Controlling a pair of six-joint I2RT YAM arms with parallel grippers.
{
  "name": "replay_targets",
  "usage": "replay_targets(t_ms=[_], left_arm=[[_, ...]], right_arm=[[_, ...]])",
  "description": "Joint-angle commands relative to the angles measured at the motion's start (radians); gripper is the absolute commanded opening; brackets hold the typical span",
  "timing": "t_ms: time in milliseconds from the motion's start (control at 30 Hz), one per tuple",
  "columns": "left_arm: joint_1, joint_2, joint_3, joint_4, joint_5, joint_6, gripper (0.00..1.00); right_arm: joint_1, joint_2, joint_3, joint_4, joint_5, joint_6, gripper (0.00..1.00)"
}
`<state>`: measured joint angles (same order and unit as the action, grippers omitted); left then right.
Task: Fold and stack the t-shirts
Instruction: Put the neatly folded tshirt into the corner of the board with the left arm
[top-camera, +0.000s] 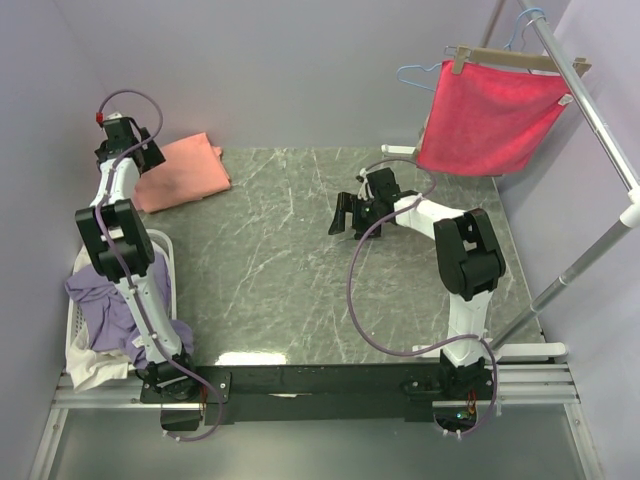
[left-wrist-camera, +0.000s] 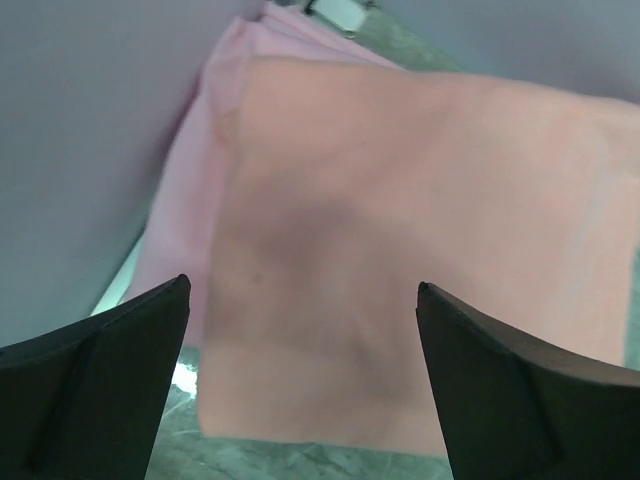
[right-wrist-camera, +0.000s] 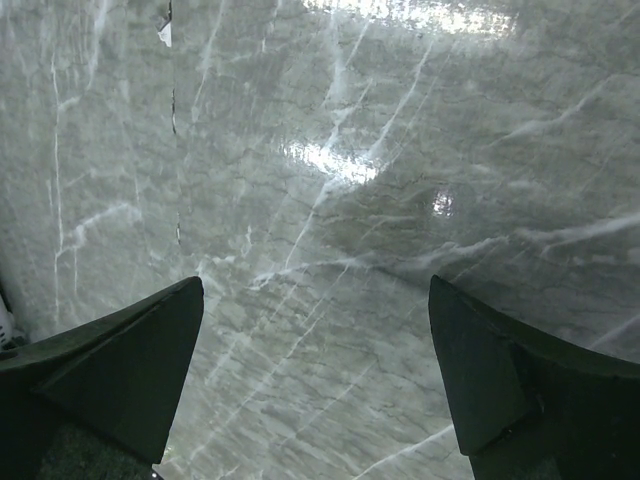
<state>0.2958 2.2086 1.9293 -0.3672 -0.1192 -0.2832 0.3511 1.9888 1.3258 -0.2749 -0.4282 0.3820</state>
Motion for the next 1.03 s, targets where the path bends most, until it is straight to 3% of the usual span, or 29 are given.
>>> replay_targets(t_ms=[0,167,333,467,600,800,1000], left_arm=[[0.006,-0.076,-0.041,0.014,-0.132,-0.056,0.99],[-0.052,-0.300,-0.201,0.079,-0.051,-0.120,0.99],[-0.259,-0.540,-0.389,0.115,-0.086,-0.120,0.99],[-0.414,-0.710,-0.632,0.178,-0.020,-0.197,0.99],[-0.634,-0.884,-0.835,0.224,-0.129,-0.240,0.99],[-0.863,-1.150,-1.072,0.261,-0.336,-0.284,0.99],[-0.945,-1.268,-1.165,0.223,-0.572,-0.263,0.99]], right_arm=[[0.012,-0.062,-0.008,-0.017,0.037,-0.018,1.00],[0.019,-0.189,-0.091,0.015,0.152,-0.018,1.00],[0.052,-0.310,-0.180,0.032,0.267,-0.028,1.00],[0.090,-0.448,-0.247,0.052,0.387,-0.051,1.00],[0.132,-0.579,-0.359,0.098,0.546,-0.075,1.00],[0.144,-0.783,-0.523,0.209,0.678,-0.089,1.00],[0.143,-0.927,-0.634,0.273,0.813,-0.092,1.00]])
